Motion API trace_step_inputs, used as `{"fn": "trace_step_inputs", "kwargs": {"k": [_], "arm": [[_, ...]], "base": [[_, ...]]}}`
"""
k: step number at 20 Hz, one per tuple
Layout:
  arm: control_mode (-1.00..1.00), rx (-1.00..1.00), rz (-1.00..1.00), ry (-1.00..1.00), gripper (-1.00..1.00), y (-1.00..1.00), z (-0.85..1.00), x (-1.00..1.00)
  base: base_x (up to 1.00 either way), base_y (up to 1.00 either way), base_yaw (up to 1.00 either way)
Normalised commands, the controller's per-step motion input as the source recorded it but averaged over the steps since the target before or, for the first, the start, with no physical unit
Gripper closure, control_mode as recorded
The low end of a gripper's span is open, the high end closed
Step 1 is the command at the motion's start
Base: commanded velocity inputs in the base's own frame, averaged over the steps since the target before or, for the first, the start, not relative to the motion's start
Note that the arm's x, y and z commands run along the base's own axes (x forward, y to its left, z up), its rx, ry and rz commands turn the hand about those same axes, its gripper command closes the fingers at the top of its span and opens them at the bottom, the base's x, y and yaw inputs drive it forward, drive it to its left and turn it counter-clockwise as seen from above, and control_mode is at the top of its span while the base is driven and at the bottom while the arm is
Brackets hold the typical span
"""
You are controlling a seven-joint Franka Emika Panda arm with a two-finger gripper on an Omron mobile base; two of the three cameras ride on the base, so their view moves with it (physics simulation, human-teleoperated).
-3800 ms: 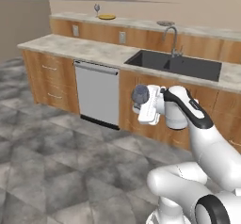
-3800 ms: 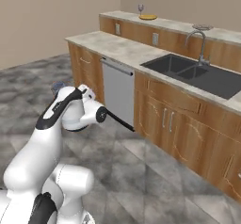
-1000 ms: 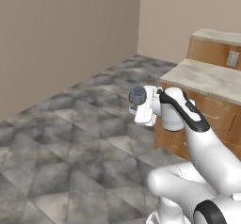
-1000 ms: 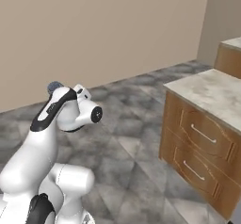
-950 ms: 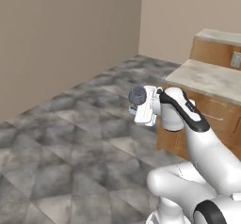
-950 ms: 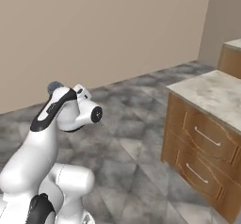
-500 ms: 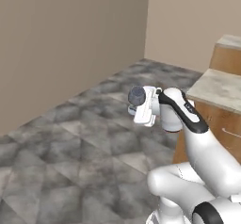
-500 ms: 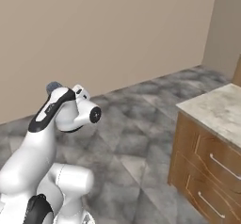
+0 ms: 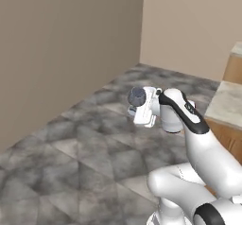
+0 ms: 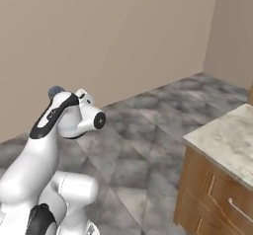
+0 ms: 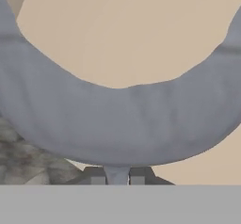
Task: Retrieve the wine glasses from the counter and place one next to each plate.
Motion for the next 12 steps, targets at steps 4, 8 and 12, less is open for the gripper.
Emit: {"fn": "trace_step_inputs", "kwargs": {"k": [4,8,12], "arm": [[1.00,0.00,0.00,0.00,1.00,0.00,0.00,0.00],[1.00,0.00,0.00,0.00,1.00,0.00,0.00,0.00],[1.00,0.00,0.00,0.00,1.00,0.00,0.00,0.00]], "base": [[1.00,0.30,-0.24],[0.98,0.34,-0.24],[0.96,0.18,-0.21]]}}
